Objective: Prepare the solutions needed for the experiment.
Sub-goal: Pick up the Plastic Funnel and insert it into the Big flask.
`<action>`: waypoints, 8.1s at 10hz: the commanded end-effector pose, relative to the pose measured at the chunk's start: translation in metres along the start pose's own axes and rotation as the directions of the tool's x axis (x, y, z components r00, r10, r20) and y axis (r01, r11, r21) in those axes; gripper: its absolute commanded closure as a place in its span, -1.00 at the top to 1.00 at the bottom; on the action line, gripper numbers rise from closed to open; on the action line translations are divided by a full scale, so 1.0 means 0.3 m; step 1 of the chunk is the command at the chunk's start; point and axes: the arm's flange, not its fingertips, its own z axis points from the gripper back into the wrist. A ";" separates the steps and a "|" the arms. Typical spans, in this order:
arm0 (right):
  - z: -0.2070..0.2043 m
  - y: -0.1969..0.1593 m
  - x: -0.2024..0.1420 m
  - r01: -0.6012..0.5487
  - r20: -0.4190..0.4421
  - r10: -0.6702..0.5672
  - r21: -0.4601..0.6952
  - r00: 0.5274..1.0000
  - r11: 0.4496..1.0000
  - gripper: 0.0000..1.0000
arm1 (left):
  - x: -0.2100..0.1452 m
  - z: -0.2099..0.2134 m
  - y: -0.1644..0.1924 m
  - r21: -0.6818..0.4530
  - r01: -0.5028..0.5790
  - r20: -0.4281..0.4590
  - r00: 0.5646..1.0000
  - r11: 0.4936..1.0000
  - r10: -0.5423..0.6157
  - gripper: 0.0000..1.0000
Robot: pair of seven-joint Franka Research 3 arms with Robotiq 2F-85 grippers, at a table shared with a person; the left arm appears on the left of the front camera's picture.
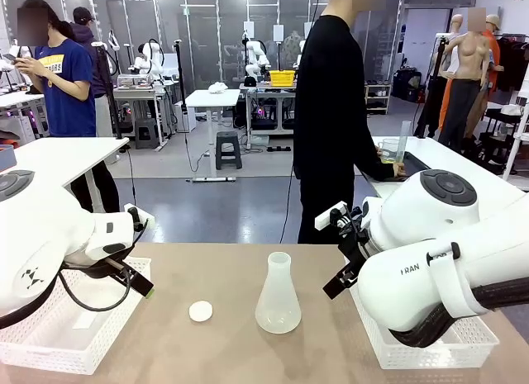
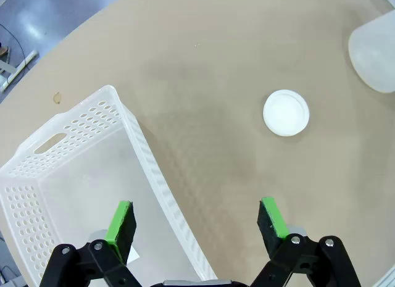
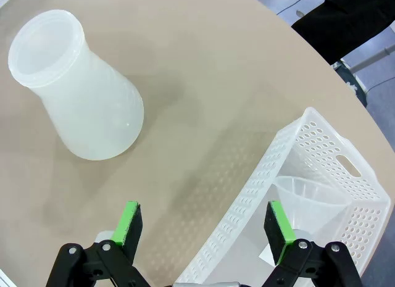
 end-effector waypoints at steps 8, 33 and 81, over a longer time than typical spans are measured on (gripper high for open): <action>0.000 0.000 0.000 0.002 0.000 -0.002 0.000 1.000 1.000 1.00 | 0.000 0.000 0.001 0.000 -0.001 0.000 1.000 1.000 0.001 1.00; 0.192 -0.181 0.030 0.324 0.201 -0.391 0.298 0.898 0.898 1.00 | 0.089 0.148 0.152 -0.771 -0.163 -0.017 0.972 0.616 0.236 1.00; 0.113 -0.578 0.229 -0.419 -0.129 0.555 0.524 0.822 0.742 1.00 | -0.041 0.157 0.405 -0.954 -0.297 -0.274 0.837 -0.028 0.474 1.00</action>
